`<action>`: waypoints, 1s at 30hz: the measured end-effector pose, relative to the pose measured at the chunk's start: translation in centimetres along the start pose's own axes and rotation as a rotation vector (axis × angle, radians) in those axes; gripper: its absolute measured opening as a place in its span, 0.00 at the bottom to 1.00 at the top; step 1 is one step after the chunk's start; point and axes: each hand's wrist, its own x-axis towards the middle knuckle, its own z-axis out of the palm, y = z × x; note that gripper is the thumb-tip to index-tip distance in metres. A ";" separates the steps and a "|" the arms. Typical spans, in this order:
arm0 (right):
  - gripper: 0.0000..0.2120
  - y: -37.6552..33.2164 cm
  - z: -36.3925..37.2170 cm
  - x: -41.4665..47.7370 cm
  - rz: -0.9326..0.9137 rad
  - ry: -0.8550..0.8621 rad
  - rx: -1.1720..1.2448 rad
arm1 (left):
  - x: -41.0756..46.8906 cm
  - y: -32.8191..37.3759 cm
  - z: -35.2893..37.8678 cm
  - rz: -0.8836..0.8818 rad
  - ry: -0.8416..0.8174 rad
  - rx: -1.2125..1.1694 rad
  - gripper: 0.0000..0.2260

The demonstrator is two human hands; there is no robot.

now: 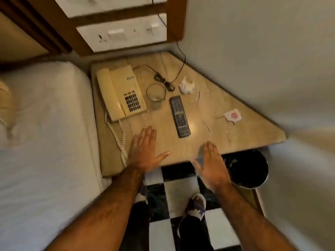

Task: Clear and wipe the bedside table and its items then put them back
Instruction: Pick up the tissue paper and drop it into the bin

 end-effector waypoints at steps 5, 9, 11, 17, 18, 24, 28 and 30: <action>0.49 0.7 3.9 0.0 0.026 0.081 0.027 | 1.6 -1.1 5.0 0.006 0.116 0.130 0.47; 0.38 1.8 0.3 2.1 0.005 0.255 0.155 | 1.8 -1.5 6.0 0.050 0.201 0.179 0.45; 0.33 3.0 -3.0 5.2 0.089 0.449 0.244 | 1.9 -1.6 6.0 0.047 0.200 0.178 0.44; 0.25 7.2 -9.5 14.0 0.414 0.558 0.315 | 2.0 -1.7 6.3 0.043 0.203 0.183 0.44; 0.22 7.6 -9.5 14.8 0.432 0.538 0.305 | 2.0 -1.7 6.2 0.042 0.198 0.187 0.44; 0.12 8.6 -8.0 15.7 0.442 0.603 0.386 | 1.9 -1.8 6.4 0.042 0.218 0.200 0.44; 0.04 9.0 -9.0 14.0 0.439 0.623 0.586 | 2.0 -2.0 6.5 0.042 0.234 0.206 0.44; 0.03 9.4 -9.2 10.7 0.443 0.678 0.732 | 2.0 -1.9 6.6 0.044 0.235 0.209 0.44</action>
